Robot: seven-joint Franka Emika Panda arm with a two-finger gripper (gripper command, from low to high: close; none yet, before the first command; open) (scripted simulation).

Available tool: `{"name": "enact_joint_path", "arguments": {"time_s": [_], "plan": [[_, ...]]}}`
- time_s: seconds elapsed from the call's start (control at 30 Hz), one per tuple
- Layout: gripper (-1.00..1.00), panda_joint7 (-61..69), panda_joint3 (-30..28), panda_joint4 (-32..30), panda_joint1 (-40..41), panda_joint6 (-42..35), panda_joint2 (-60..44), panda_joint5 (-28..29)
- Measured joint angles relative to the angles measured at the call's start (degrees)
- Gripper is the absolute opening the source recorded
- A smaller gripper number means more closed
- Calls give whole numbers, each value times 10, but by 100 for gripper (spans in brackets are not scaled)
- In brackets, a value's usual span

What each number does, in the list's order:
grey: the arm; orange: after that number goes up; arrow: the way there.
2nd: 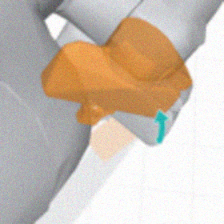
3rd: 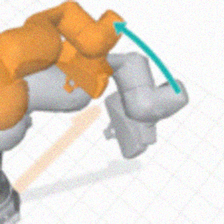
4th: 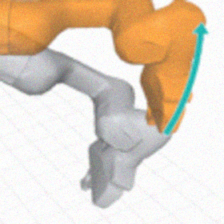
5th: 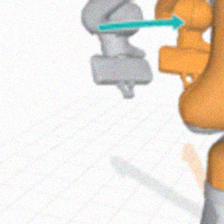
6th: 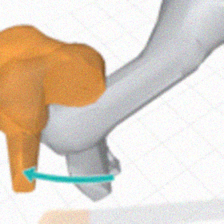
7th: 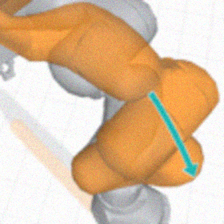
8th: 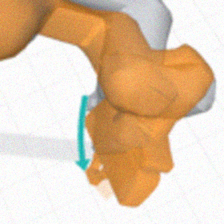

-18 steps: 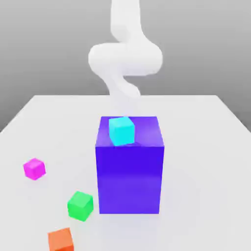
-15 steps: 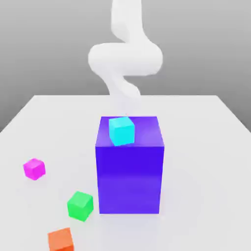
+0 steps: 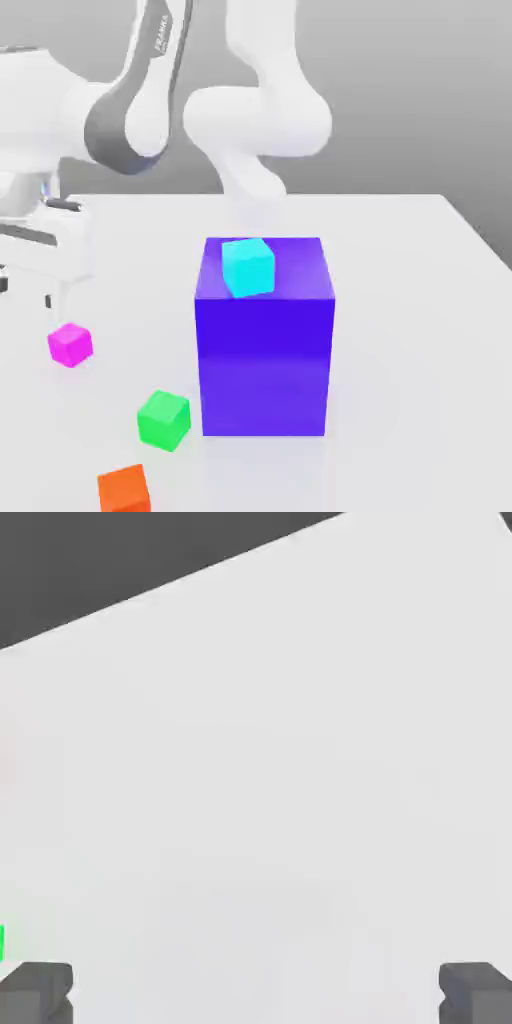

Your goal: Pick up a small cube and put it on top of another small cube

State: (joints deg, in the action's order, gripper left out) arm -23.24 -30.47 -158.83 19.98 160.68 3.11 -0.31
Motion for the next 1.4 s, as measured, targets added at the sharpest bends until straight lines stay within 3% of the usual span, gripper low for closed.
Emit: {"name": "enact_joint_path", "arguments": {"time_s": [0.1, 0.3, 0.33, 0.53, 0.6, 0.73, 0.8, 1.4], "plan": [[0, 78, 9, -22, 34, 42, -69, -77], [0, 215, 202, 5, 190, 132, -195, -254], [-100, 223, 221, 8, 207, 141, -205, -264], [-100, 226, 231, 9, 216, 144, -211, -268], [-100, 211, 198, 4, 187, 128, -190, -249], [-100, 115, 106, -18, 125, 74, -112, -121], [-100, 67, 89, -25, 124, 45, -70, -57], [-100, 55, 198, 187, 33, -302, -149, -147]]}}
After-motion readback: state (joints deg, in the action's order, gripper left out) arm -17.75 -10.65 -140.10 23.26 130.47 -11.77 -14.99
